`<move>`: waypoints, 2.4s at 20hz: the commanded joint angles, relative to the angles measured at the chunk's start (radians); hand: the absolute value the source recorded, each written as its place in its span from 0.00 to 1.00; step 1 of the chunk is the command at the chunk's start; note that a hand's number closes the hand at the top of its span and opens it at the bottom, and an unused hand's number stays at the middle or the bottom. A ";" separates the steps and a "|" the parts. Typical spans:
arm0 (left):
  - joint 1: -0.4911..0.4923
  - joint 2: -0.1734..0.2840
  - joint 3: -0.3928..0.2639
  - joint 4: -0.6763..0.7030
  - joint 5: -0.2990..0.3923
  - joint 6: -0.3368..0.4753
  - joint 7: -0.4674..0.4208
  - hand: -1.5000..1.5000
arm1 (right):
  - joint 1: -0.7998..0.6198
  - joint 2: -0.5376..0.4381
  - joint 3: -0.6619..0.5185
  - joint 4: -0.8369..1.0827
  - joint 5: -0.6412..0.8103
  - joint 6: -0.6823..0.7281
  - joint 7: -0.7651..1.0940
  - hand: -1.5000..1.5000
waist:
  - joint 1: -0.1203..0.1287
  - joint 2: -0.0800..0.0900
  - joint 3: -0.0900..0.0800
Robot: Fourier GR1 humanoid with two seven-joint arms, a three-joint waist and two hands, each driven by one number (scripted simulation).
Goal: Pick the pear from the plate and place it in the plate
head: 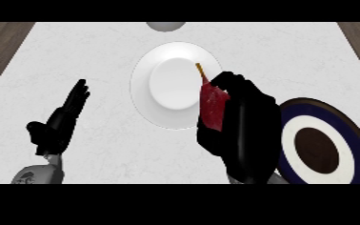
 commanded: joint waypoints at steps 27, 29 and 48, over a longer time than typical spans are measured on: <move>-0.057 -0.017 -0.011 0.014 -0.024 -0.011 0.019 0.50 | -0.502 0.005 -0.109 0.951 -0.441 -0.969 0.062 0.00 | 0.036 0.007 0.001; -0.054 0.000 0.025 0.049 -0.002 -0.020 0.002 0.50 | -0.467 0.005 -0.142 0.921 -0.437 -1.041 0.023 0.00 | 0.014 0.003 0.001; 0.022 -0.011 0.030 0.020 -0.016 -0.022 -0.024 0.50 | 0.303 -0.309 0.009 0.244 -0.971 -1.246 -0.632 0.00 | -0.015 -0.001 0.002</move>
